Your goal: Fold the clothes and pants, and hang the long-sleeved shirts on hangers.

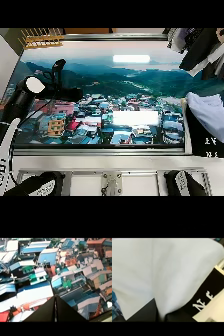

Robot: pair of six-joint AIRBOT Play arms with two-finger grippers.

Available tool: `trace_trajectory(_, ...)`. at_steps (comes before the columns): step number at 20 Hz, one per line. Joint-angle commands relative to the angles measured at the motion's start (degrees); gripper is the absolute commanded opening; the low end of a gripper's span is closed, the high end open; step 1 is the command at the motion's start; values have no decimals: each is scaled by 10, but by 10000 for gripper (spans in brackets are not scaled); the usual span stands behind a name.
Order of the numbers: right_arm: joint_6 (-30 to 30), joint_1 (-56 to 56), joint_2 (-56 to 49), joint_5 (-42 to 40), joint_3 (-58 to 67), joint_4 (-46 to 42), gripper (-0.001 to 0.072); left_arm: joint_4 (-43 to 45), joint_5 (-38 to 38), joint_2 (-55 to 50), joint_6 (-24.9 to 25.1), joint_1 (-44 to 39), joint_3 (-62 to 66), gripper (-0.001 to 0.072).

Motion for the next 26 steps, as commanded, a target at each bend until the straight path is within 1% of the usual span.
trace_trajectory(1, 13, 0, 13, 9, -63, -44, 17, 1, -15, 0, 0, 0, 0, 8)
trace_trajectory(4, 12, 0, 13, 10, -80, -45, 21, 1, -19, 0, 1, 0, 0, 7)
trace_trajectory(5, 12, 0, 13, 11, -82, -45, 30, 1, -19, 0, 0, 0, 0, 7)
trace_trajectory(6, 12, 0, 12, 11, -82, -45, 63, 1, -19, 0, 0, 0, 0, 8)
trace_trajectory(7, 12, 0, 12, 11, -82, -45, 247, 1, -19, 0, 0, 0, 0, 7)
trace_trajectory(8, 11, 0, 12, 10, -82, -46, 557, 1, -19, 0, 0, 0, 0, 8)
trace_trajectory(9, -3, 0, 12, 2, -79, -48, 677, 1, -19, 0, 0, 0, 0, 7)
trace_trajectory(11, -63, 0, 14, -19, -50, -42, 676, 1, -19, 0, 0, 0, 0, 7)
trace_trajectory(12, -97, 1, 15, -30, -27, -20, 676, 1, -19, 0, 0, 0, 0, 7)
trace_trajectory(14, -165, 13, 15, -47, 18, 75, 676, 0, -19, 0, 0, 0, 0, 8)
trace_trajectory(17, -257, 92, 12, -64, 32, 273, 676, 0, -19, 0, 0, 0, 0, 8)
trace_trajectory(18, -271, 141, 8, -65, 30, 306, 676, 0, -19, 0, 0, 0, 0, 8)
trace_trajectory(19, -271, 190, 2, -66, 28, 313, 675, 0, -19, 0, 0, 0, 0, 8)
trace_trajectory(21, -271, 299, -17, -72, 21, 312, 675, 0, -18, 0, 0, 0, 0, 8)
trace_trajectory(24, -272, 415, -54, -97, 18, 308, 673, 0, -18, 0, 0, 0, 0, 7)
trace_trajectory(25, -272, 440, -66, -102, 18, 309, 615, 0, -18, 0, 0, 0, 0, 8)
trace_trajectory(26, -272, 457, -76, -103, 18, 309, 404, 0, -18, 0, 0, 0, 0, 7)
